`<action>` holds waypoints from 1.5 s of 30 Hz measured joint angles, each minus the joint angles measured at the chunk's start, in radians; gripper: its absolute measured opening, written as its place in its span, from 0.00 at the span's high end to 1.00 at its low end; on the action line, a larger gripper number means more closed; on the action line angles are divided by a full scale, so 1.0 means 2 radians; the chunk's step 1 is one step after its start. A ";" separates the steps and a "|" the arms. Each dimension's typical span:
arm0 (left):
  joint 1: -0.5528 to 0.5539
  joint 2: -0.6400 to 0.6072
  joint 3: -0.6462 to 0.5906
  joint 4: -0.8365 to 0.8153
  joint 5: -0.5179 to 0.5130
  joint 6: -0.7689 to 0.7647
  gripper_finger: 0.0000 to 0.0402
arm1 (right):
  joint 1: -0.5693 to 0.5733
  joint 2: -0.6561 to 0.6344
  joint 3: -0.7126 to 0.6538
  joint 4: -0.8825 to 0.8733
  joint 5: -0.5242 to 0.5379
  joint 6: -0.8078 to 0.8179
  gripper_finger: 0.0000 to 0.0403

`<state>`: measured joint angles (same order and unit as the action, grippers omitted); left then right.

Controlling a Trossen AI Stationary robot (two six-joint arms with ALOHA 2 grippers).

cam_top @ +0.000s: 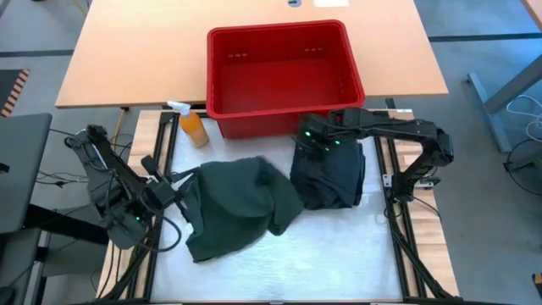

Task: Fold Laundry from Bin
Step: Fold the green button down shirt

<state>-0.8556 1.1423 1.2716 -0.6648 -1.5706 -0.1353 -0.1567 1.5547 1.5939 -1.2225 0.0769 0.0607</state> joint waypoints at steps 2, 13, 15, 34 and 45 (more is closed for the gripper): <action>0.008 0.000 0.000 -0.003 0.009 0.000 1.00 | 0.031 -0.030 -0.043 0.009 -0.016 0.051 0.44; 0.015 0.000 0.000 -0.015 0.047 -0.001 1.00 | 0.321 -0.130 -0.491 0.724 0.251 0.388 0.45; 0.015 0.000 0.000 -0.015 0.053 -0.005 1.00 | 0.335 -0.104 -0.526 0.779 0.283 0.425 0.45; 0.015 0.000 0.000 -0.022 0.075 -0.031 1.00 | 0.357 0.057 -0.539 0.892 0.366 0.596 0.45; 0.015 0.000 0.000 -0.026 0.076 -0.035 1.00 | 0.337 0.118 -0.538 1.019 0.370 0.548 0.45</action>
<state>-0.8265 1.1423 1.2716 -0.7174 -1.4185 -0.2062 0.5178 1.7908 0.5171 0.8160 0.8174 1.1563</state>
